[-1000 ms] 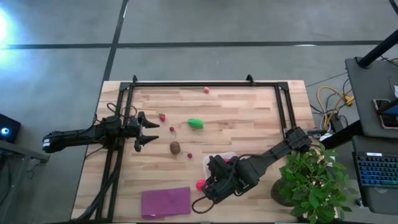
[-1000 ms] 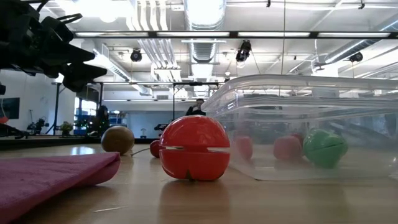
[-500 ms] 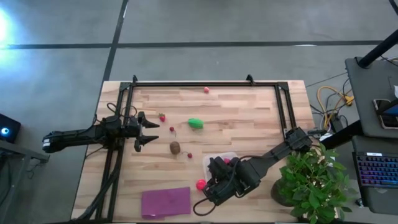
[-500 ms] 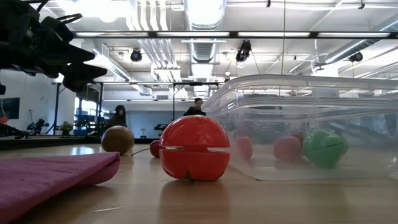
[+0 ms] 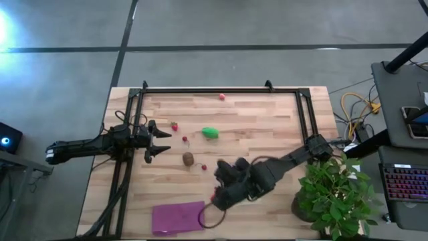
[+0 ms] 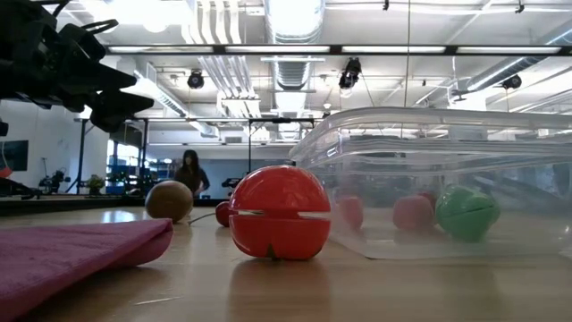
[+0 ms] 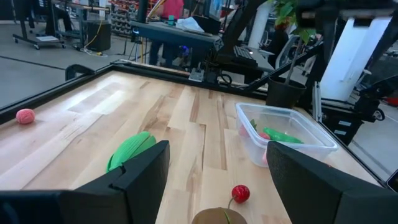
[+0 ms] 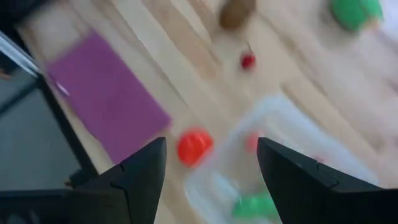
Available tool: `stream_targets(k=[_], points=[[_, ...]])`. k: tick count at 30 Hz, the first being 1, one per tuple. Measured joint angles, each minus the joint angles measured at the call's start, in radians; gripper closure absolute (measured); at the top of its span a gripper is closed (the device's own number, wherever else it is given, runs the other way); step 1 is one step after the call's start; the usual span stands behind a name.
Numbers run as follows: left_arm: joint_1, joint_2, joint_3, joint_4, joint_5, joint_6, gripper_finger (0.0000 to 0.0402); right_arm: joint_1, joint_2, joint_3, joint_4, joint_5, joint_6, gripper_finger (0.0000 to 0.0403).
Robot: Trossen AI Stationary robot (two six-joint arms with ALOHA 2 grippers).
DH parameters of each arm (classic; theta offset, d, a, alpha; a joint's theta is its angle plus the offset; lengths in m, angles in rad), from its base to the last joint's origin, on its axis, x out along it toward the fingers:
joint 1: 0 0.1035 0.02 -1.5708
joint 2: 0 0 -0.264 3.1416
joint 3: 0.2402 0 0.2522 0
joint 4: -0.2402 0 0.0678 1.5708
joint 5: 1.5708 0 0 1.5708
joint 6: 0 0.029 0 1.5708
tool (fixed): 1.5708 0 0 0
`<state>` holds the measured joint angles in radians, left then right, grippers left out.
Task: Pick and placing Produce into tupperware
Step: Put the pink peach into the transparent container
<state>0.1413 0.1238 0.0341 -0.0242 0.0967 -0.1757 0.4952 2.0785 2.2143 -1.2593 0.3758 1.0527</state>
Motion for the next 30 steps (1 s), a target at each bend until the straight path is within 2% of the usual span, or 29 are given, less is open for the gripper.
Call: stream_targets(k=[5, 9, 12, 15, 19, 23, 25, 30], points=[[0.0, 0.0, 0.0, 0.0, 0.0, 0.0, 0.0146, -0.058, -0.012, 0.06, 0.062, 0.065, -0.127, 0.0161], [0.0, 0.0, 0.0, 0.0, 0.0, 0.0, 0.0146, -0.17, 0.0, 0.053, 0.05, -0.06, -0.268, 0.0161], [0.0, 0.0, 0.0, 0.0, 0.0, 0.0, 0.0146, -0.236, 0.004, 0.052, 0.178, -0.107, -0.454, 0.0161], [0.0, 0.0, 0.0, 0.0, 0.0, 0.0, 0.0146, -0.328, -0.005, 0.056, 0.257, -0.182, -0.531, 0.0161], [0.0, 0.001, 0.0, 0.0, 0.0, 0.0, 0.0146, -0.554, 0.026, 0.043, 0.129, -0.192, -0.53, 0.0161], [0.0, 0.0, 0.0, 0.0, 0.0, 0.0, 0.0146, -0.776, 0.084, 0.036, 0.074, -0.355, -0.446, 0.0161], [0.0, 0.002, 0.0, 0.001, 0.0, 0.0, 0.0146, -0.855, 0.102, 0.039, 0.086, -0.409, -0.424, 0.0161], [0.0, 0.0, 0.0, 0.0, 0.0, 0.0, 0.0146, -1.004, 0.176, 0.037, 0.088, -0.408, -0.425, 0.0161]])
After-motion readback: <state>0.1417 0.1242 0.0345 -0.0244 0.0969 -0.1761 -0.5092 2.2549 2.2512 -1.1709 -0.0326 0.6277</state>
